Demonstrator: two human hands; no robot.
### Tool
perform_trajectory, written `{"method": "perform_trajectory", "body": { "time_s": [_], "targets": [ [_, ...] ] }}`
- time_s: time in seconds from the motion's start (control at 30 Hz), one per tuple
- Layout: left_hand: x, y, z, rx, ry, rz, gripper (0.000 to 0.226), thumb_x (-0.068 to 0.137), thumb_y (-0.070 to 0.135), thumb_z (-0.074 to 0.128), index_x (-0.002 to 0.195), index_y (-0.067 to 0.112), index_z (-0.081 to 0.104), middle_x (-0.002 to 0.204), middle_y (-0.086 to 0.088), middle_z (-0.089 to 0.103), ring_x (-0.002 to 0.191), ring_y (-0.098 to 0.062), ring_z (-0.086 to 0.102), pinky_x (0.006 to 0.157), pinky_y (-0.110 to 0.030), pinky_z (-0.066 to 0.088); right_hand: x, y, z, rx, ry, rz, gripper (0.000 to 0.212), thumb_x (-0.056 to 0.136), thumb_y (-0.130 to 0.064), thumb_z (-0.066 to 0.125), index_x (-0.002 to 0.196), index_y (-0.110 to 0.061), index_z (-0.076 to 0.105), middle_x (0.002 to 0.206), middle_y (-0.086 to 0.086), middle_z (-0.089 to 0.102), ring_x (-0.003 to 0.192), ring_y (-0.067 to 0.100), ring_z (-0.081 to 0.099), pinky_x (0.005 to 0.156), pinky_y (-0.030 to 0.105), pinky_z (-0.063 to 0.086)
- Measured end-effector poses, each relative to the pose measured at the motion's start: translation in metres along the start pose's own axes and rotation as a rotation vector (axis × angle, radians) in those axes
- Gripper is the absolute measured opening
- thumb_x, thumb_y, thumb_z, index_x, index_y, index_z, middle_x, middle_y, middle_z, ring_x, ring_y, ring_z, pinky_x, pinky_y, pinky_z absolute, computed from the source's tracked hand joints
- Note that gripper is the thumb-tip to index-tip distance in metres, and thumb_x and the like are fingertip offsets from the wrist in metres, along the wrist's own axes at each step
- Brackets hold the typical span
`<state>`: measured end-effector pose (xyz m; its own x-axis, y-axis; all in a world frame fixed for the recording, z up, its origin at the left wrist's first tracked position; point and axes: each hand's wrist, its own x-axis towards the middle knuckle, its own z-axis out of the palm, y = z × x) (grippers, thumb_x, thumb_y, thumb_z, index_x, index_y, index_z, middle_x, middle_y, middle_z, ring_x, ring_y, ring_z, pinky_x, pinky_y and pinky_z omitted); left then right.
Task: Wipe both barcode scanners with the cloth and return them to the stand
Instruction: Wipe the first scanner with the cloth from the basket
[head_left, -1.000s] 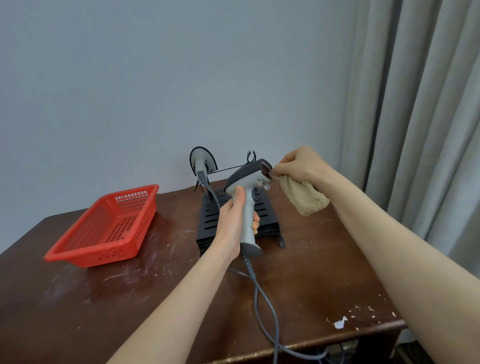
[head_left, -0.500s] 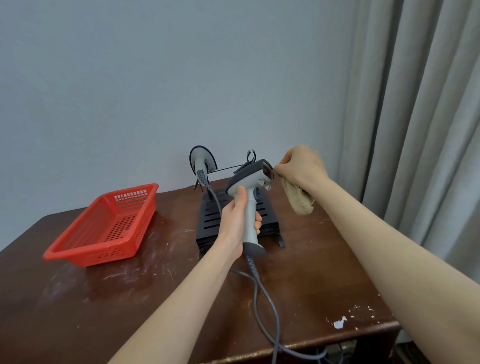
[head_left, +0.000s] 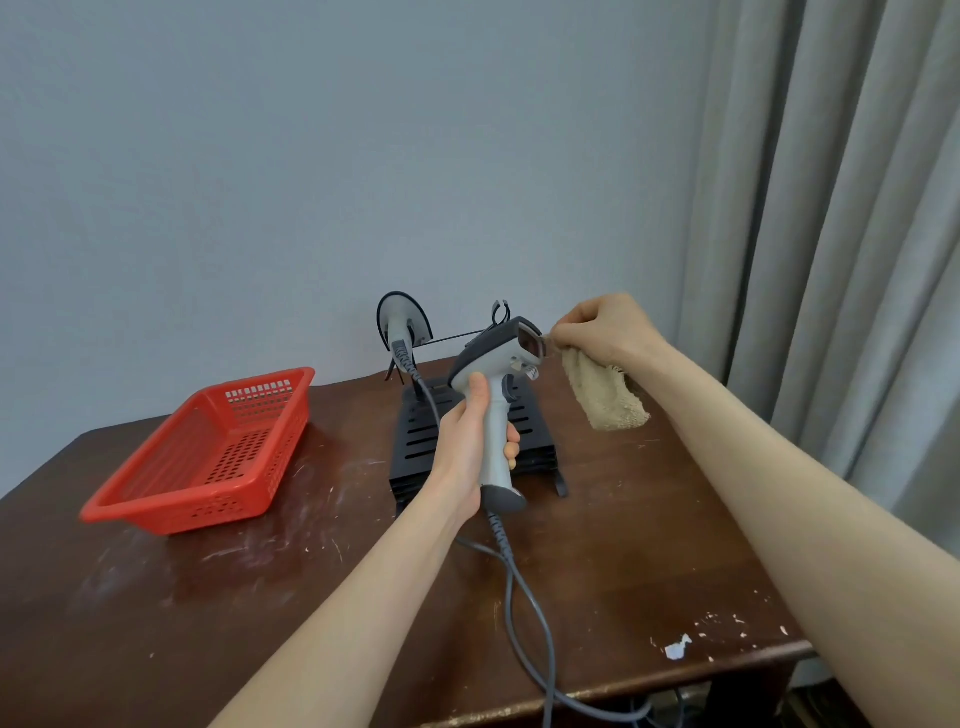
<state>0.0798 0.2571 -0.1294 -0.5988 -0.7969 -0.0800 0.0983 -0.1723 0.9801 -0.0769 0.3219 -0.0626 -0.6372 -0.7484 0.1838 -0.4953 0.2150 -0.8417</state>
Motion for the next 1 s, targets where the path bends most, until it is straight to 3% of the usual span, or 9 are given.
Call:
{"method": "perform_trajectory", "body": {
  "time_s": [0.1, 0.27, 0.37, 0.43, 0.57, 0.7, 0.77, 0.9, 1.0],
  "targets": [
    [0.000, 0.000, 0.000, -0.008, -0.007, -0.002, 0.048, 0.094, 0.055, 0.042, 0.096, 0.008, 0.054, 0.054, -0.006, 0.053, 0.039, -0.014, 0.045, 0.042, -0.023, 0.039, 0.000, 0.000, 0.003, -0.090, -0.005, -0.094, 0.010, 0.077, -0.017, 0.067, 0.068, -0.022, 0.065, 0.066, -0.006, 0.061, 0.065, 0.008, 0.054, 0.052, 0.021, 0.038],
    [0.000, 0.000, 0.000, -0.005, -0.004, -0.005, 0.049, 0.093, 0.055, 0.042, 0.096, 0.008, 0.054, 0.054, -0.006, 0.053, 0.039, -0.014, 0.045, 0.043, -0.023, 0.038, -0.001, 0.001, 0.008, -0.291, 0.068, -0.246, 0.018, 0.080, -0.013, 0.057, 0.083, -0.025, 0.070, 0.075, -0.003, 0.060, 0.082, 0.021, 0.059, 0.066, 0.027, 0.045],
    [0.000, 0.000, 0.000, 0.000, 0.002, -0.007, 0.050, 0.093, 0.055, 0.042, 0.097, 0.007, 0.055, 0.054, -0.006, 0.053, 0.039, -0.014, 0.045, 0.042, -0.023, 0.039, -0.001, 0.002, 0.007, -0.440, -0.025, -0.319, 0.025, 0.085, -0.009, 0.051, 0.090, -0.022, 0.072, 0.087, -0.004, 0.053, 0.088, 0.019, 0.053, 0.072, 0.030, 0.043],
    [0.000, 0.000, 0.000, 0.000, 0.008, -0.005, 0.051, 0.093, 0.055, 0.042, 0.097, 0.006, 0.055, 0.055, -0.006, 0.053, 0.039, -0.014, 0.046, 0.042, -0.023, 0.039, -0.001, 0.002, 0.005, -0.417, -0.089, -0.306, 0.024, 0.085, -0.009, 0.052, 0.083, -0.025, 0.070, 0.081, -0.009, 0.054, 0.088, 0.018, 0.056, 0.077, 0.030, 0.046],
    [0.001, 0.000, -0.001, 0.002, 0.008, -0.002, 0.050, 0.094, 0.055, 0.042, 0.097, 0.007, 0.054, 0.054, -0.006, 0.053, 0.039, -0.014, 0.045, 0.042, -0.023, 0.039, -0.006, -0.001, 0.004, -0.175, -0.137, -0.265, 0.016, 0.084, -0.010, 0.062, 0.077, -0.023, 0.068, 0.074, -0.014, 0.061, 0.077, 0.005, 0.056, 0.068, 0.012, 0.043],
    [-0.001, -0.002, -0.001, -0.073, 0.014, -0.048, 0.053, 0.091, 0.056, 0.045, 0.099, 0.004, 0.055, 0.054, -0.005, 0.052, 0.038, -0.013, 0.045, 0.040, -0.022, 0.039, 0.002, 0.005, 0.002, -0.521, -0.061, -0.189, 0.015, 0.087, -0.014, 0.058, 0.090, -0.021, 0.072, 0.097, 0.001, 0.067, 0.097, 0.023, 0.061, 0.079, 0.030, 0.048],
    [0.000, -0.001, -0.002, -0.130, 0.011, -0.065, 0.054, 0.090, 0.056, 0.047, 0.100, 0.004, 0.055, 0.053, -0.004, 0.051, 0.038, -0.013, 0.044, 0.039, -0.022, 0.040, 0.003, 0.008, -0.003, -0.408, 0.027, -0.147, 0.012, 0.087, -0.016, 0.060, 0.089, -0.021, 0.070, 0.099, 0.004, 0.067, 0.097, 0.023, 0.060, 0.075, 0.027, 0.042],
    [0.000, -0.001, -0.002, -0.167, 0.003, -0.097, 0.053, 0.089, 0.057, 0.048, 0.094, 0.005, 0.056, 0.054, -0.004, 0.050, 0.037, -0.012, 0.043, 0.039, -0.021, 0.039, -0.005, 0.003, 0.001, 0.002, -0.005, -0.160, 0.006, 0.080, -0.022, 0.070, 0.086, -0.021, 0.067, 0.086, 0.001, 0.068, 0.082, 0.013, 0.059, 0.066, 0.021, 0.042],
    [-0.002, -0.003, 0.002, -0.180, -0.008, -0.128, 0.053, 0.089, 0.057, 0.048, 0.095, 0.005, 0.056, 0.057, -0.005, 0.049, 0.038, -0.012, 0.043, 0.039, -0.021, 0.039, -0.006, 0.002, 0.009, -0.025, 0.012, -0.164, 0.006, 0.079, -0.024, 0.072, 0.082, -0.021, 0.068, 0.079, -0.005, 0.065, 0.082, 0.010, 0.058, 0.066, 0.019, 0.041]
  ]
}}
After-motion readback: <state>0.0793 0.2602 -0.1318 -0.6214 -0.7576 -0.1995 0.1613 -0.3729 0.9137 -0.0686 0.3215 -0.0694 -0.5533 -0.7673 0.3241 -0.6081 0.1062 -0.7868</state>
